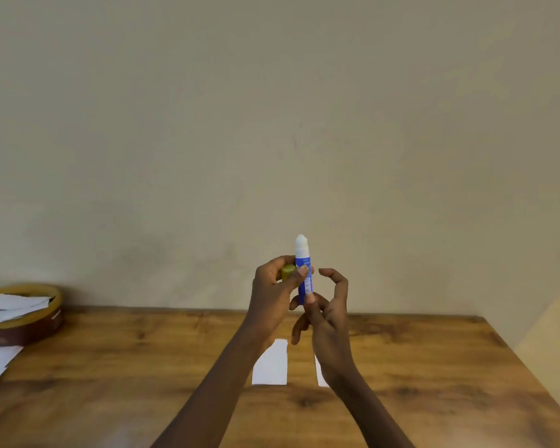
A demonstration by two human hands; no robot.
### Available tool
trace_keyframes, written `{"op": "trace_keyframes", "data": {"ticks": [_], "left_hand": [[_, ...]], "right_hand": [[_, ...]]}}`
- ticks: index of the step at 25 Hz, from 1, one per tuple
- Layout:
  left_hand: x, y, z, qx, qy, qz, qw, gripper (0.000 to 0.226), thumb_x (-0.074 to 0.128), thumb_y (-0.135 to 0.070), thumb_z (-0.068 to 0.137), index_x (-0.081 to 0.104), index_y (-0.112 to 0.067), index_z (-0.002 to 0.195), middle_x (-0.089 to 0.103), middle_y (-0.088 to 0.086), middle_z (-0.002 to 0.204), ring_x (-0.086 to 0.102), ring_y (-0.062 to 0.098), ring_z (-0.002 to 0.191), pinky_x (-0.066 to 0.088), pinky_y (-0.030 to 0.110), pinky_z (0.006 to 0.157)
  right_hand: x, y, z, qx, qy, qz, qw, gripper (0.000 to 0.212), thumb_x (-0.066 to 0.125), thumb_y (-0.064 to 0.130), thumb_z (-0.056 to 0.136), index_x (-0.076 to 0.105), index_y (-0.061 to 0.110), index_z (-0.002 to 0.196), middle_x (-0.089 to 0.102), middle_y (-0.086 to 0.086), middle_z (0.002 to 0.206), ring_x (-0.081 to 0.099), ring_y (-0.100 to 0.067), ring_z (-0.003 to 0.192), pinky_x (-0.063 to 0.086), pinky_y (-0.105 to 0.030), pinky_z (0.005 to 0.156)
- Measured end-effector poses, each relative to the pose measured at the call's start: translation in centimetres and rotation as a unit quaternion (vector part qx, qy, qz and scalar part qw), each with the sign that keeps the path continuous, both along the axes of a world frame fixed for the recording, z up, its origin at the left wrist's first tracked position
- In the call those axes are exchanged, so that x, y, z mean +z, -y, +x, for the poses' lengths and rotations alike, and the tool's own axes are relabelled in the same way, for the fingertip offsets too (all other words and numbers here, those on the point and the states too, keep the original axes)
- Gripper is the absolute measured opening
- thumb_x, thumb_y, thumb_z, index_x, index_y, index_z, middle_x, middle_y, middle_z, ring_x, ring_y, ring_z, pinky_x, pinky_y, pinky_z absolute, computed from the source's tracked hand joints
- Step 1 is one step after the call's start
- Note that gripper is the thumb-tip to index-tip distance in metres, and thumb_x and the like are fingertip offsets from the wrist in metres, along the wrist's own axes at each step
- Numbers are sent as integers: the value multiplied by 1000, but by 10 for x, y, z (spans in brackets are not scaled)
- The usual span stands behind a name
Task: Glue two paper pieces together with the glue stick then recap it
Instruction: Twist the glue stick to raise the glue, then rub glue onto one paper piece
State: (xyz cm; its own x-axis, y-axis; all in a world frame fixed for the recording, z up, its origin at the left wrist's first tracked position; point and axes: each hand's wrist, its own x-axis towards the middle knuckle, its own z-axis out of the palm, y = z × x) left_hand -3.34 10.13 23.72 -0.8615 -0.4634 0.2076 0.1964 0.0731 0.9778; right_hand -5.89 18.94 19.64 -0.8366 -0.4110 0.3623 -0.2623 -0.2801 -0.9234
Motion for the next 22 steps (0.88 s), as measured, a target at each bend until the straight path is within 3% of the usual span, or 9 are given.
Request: {"op": "trace_keyframes", "data": {"ticks": [3, 6, 10, 12, 14, 16, 18, 20, 22], "left_hand": [[-30, 10, 0, -17, 43, 71, 996, 21, 54, -17, 85, 56, -10, 105, 64, 17, 104, 61, 20, 72, 53, 17, 49], [-59, 21, -7, -16, 68, 103, 992, 20, 59, -17, 82, 60, -9, 100, 65, 14, 95, 64, 17, 73, 56, 22, 58], [-103, 35, -19, -13, 136, 135, 981, 34, 60, -23, 81, 58, -8, 111, 64, 8, 89, 60, 9, 67, 48, 14, 48], [-132, 42, -21, -6, 169, 145, 975, 36, 59, -23, 82, 56, -10, 115, 65, 10, 102, 62, 14, 87, 50, 13, 58], [-162, 47, -19, 42, 203, 149, 967, 39, 61, -20, 80, 55, -9, 117, 61, 21, 118, 57, 30, 107, 50, 29, 81], [-193, 51, -13, 119, 231, 101, 960, 34, 64, -18, 79, 60, -7, 111, 61, 18, 120, 58, 29, 105, 49, 36, 87], [-221, 52, -6, 174, 238, -25, 955, 25, 63, -15, 80, 63, -6, 103, 64, 7, 107, 59, 21, 95, 48, 22, 74], [-246, 53, 2, 196, 224, -133, 945, 16, 57, -11, 84, 61, -2, 97, 66, 12, 97, 60, 26, 88, 42, 19, 67], [-268, 53, 8, 216, 229, -199, 928, 12, 51, -7, 86, 57, 1, 94, 64, 21, 93, 59, 30, 87, 41, 26, 71]], "right_hand": [[-29, 4, -6, 33, 51, -2, 998, 31, 39, 18, 92, 33, 38, 114, 66, 0, 67, 59, -11, 47, 50, -21, 49], [-52, 17, -15, -5, 35, 20, 999, 42, 55, 28, 78, 35, 36, 114, 67, 3, 74, 64, -11, 66, 53, -17, 62], [-96, 37, -19, -76, -9, 58, 995, 40, 59, 23, 76, 46, 28, 113, 66, 22, 90, 66, -12, 63, 54, -16, 56], [-127, 44, -18, -112, -14, 80, 990, 38, 58, 15, 81, 49, 31, 113, 66, 4, 95, 66, -17, 65, 54, -14, 58], [-159, 49, -16, -155, -36, 124, 979, 34, 57, 3, 82, 55, 16, 113, 67, -14, 90, 66, -23, 67, 50, -8, 61], [-185, 55, -17, -203, -18, 167, 965, 30, 60, -2, 79, 59, 3, 109, 68, -22, 91, 66, -27, 73, 47, -3, 63], [-206, 57, -21, -236, -15, 208, 949, 30, 67, -2, 74, 62, 0, 103, 69, -24, 95, 66, -31, 80, 48, -9, 68], [-221, 59, -25, -240, -29, 231, 942, 34, 73, -1, 67, 63, -1, 100, 66, -25, 98, 65, -29, 82, 50, -20, 72], [-232, 65, -31, -247, -19, 238, 939, 42, 77, 0, 64, 61, 0, 102, 62, -25, 106, 61, -24, 86, 48, -23, 78]]}}
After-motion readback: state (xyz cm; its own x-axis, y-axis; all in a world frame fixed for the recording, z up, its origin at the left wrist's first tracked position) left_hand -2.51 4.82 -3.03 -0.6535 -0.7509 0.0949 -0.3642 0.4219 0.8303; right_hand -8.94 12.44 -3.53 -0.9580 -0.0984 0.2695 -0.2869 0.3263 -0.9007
